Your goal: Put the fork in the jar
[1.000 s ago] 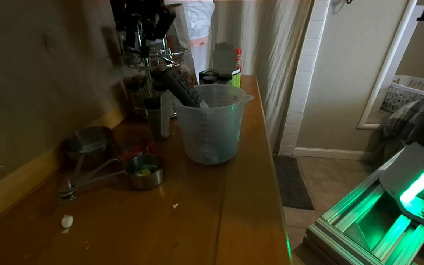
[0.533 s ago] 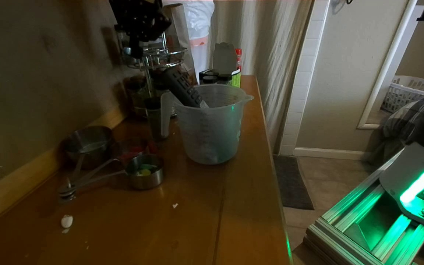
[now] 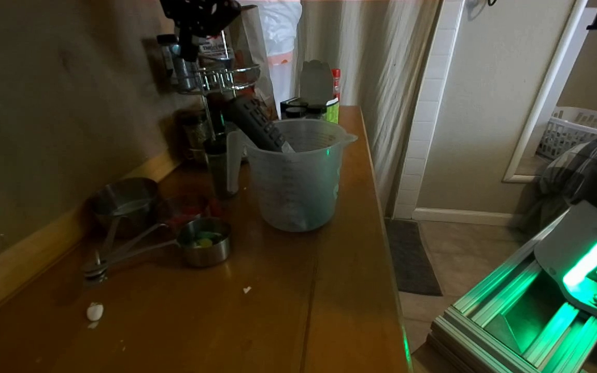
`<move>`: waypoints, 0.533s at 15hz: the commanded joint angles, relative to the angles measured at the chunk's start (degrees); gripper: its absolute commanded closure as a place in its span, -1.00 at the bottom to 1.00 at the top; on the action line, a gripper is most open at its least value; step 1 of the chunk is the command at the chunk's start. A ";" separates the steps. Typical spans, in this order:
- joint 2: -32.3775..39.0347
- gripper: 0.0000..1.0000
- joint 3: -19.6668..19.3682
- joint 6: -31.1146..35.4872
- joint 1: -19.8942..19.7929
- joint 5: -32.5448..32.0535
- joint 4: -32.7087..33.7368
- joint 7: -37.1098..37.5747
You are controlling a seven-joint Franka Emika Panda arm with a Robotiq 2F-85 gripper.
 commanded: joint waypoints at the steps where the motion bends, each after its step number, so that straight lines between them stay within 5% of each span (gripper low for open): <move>1: -7.54 0.96 0.53 5.37 1.19 1.36 -5.06 0.55; 5: -13.88 0.96 0.02 6.22 3.14 2.23 -10.78 5.76; 8: -15.37 0.96 -0.94 0.49 3.91 1.28 -11.31 10.35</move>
